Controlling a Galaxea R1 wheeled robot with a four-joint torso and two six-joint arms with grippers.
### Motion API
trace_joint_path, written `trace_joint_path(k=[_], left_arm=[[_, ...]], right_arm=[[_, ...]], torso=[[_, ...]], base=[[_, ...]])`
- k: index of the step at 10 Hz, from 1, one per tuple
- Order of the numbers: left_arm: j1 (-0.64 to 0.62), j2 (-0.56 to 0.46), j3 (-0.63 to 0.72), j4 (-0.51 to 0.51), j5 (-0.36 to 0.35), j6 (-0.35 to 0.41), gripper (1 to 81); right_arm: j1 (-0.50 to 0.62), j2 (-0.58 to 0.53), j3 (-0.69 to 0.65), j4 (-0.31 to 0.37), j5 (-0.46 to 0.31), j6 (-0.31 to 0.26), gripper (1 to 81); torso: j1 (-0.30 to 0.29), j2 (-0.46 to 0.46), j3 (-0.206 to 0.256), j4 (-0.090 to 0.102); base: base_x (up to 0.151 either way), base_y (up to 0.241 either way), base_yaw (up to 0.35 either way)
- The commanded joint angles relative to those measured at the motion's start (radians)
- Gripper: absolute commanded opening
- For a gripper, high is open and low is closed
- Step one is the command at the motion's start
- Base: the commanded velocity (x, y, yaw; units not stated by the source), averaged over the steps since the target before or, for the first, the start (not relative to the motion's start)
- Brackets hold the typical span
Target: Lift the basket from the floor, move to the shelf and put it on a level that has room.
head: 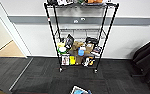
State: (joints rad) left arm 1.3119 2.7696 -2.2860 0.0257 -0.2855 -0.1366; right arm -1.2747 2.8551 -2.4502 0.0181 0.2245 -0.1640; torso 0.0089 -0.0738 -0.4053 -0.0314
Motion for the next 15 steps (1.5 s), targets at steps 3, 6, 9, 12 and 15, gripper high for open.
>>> trace_joint_path(k=[3,6,9,12,15], left_arm=[[-0.027,-0.054,0.023,-0.009,0.065,-0.009,81.1],[-0.055,-0.059,0.025,-0.023,0.075,-0.063,81.1],[-0.067,-0.054,0.009,-0.024,0.077,-0.063,81.1],[-0.082,-0.056,0.009,-0.026,0.077,-0.064,81.1],[-0.116,-0.057,0.005,-0.038,0.115,-0.067,81.1]], right_arm=[[0.019,-0.001,0.004,0.008,-0.047,-0.002,81.1],[0.011,0.002,-0.005,0.014,-0.047,0.0,81.1],[0.011,0.031,-0.03,0.049,-0.047,-0.002,81.1],[-0.009,0.054,-0.056,0.049,-0.047,-0.002,81.1],[-0.019,0.052,-0.059,0.036,-0.047,-0.003,81.1]], torso=[[0.074,-0.116,0.0,0.0],[0.134,-0.212,0.0,0.0],[0.187,-0.297,-0.11,0.0],[0.248,-0.393,-0.198,0.0],[0.309,-0.486,-0.192,0.0]], base=[[0.0,0.0,0.0],[0.0,0.0,0.0],[0.0,0.0,0.0],[0.0,0.0,0.0],[0.0,0.0,0.0]])
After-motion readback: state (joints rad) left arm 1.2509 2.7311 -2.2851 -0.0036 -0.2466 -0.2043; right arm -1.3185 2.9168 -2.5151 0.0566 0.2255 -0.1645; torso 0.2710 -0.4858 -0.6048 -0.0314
